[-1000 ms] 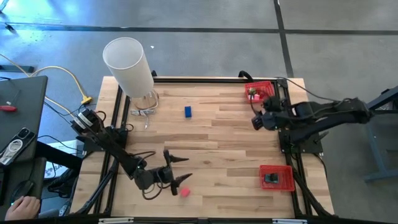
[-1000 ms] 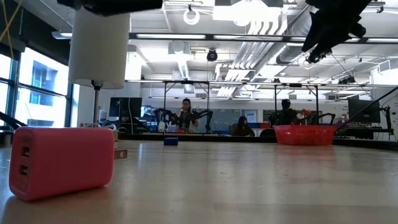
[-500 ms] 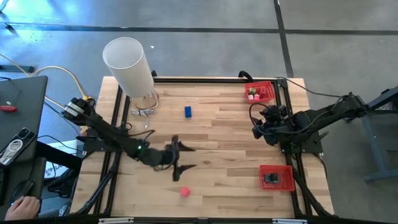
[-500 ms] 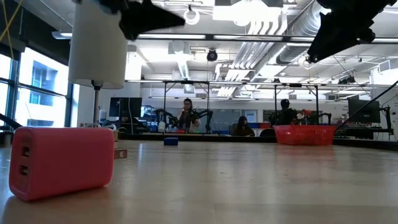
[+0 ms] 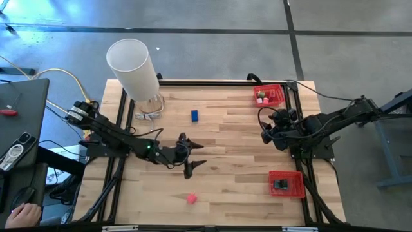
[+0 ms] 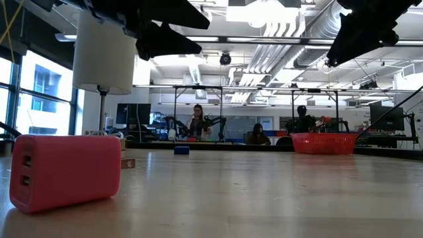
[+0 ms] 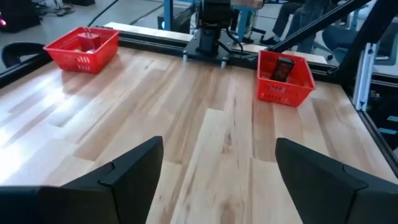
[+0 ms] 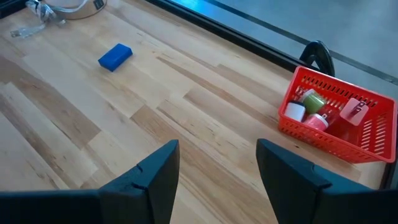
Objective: Pick & Place Office items
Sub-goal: Put the blue digital clock into the bottom red basket
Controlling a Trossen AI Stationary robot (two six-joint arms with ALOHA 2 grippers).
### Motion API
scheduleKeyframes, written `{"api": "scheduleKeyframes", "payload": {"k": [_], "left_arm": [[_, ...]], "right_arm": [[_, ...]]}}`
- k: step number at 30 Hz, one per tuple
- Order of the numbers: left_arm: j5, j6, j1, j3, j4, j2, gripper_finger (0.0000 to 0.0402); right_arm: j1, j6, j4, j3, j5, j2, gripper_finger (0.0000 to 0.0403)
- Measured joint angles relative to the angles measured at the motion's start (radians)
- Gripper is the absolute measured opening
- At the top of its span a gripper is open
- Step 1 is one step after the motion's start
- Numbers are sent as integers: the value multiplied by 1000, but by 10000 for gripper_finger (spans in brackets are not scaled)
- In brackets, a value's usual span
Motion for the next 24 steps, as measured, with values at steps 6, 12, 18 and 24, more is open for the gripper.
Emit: {"api": "scheduleKeyframes", "payload": {"k": [6,12,18,24], "left_arm": [[-2,-4,1,0,-6,0,355],[-34,-34,12,0,-20,0,393],[-36,-48,75,1,-165,0,396],[-31,-86,142,1,-219,0,396]], "right_arm": [[0,1,0,0,0,0,201],[-1,2,5,0,0,0,201],[-1,3,5,0,0,0,201],[-1,3,5,0,-1,0,201]]}}
